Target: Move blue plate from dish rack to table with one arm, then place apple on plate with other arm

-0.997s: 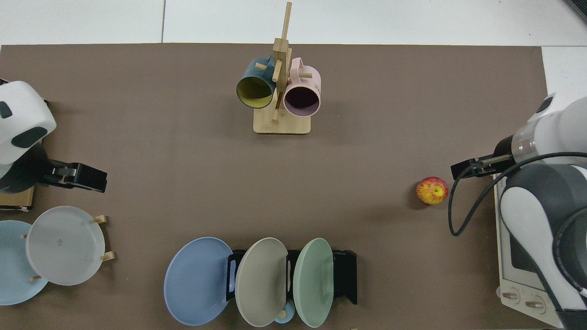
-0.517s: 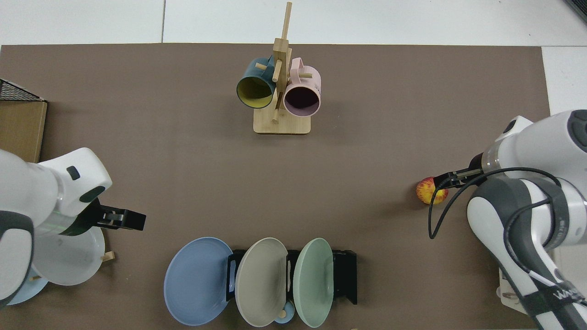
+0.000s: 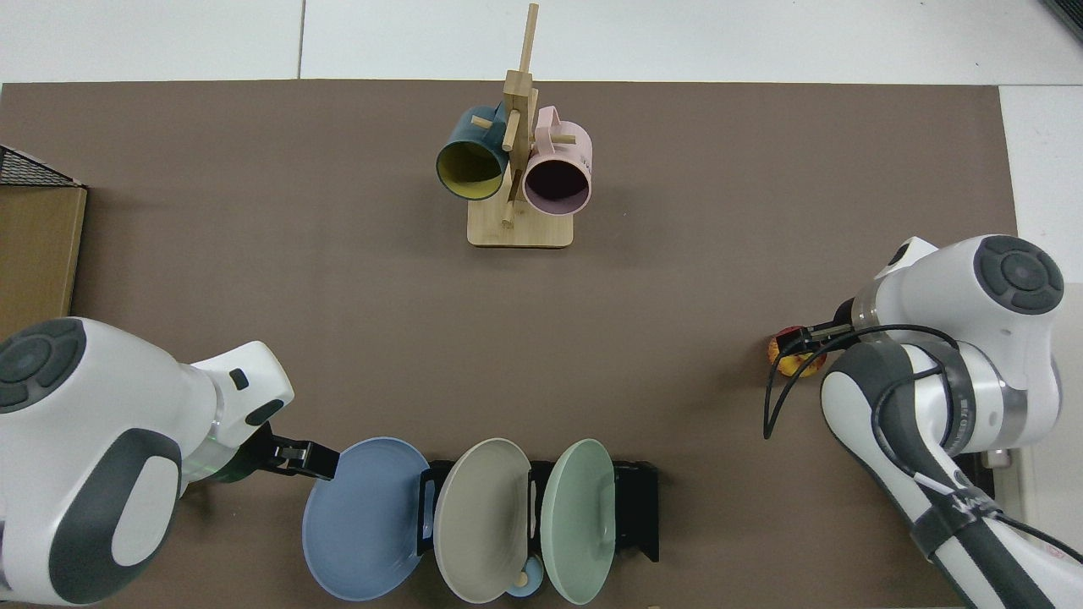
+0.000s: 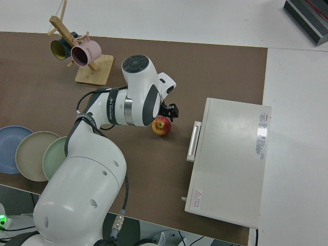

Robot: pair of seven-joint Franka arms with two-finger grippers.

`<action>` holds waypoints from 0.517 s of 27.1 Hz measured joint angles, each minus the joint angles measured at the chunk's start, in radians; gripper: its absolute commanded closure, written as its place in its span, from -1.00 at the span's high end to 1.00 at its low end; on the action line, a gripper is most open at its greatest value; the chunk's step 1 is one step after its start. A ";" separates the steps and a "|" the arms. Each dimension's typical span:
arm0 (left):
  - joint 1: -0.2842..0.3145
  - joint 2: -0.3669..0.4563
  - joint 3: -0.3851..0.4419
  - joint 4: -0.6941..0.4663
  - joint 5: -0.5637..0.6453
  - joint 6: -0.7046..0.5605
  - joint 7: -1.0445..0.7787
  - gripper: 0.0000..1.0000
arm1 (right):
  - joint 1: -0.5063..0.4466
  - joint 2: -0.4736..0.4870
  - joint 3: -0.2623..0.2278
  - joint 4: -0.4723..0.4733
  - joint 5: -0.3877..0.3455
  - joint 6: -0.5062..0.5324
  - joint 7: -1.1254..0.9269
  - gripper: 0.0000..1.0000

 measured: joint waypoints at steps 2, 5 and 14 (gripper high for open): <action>0.000 -0.009 -0.013 -0.029 -0.004 0.000 0.001 0.97 | 0.000 0.009 0.000 -0.006 0.000 0.012 0.004 1.00; -0.001 -0.023 -0.036 -0.069 -0.008 0.000 0.001 0.83 | 0.001 0.024 0.000 -0.016 0.000 0.037 0.006 1.00; -0.002 -0.055 -0.092 -0.109 -0.039 -0.009 0.000 -0.03 | 0.006 0.082 0.001 -0.065 0.000 0.141 0.029 1.00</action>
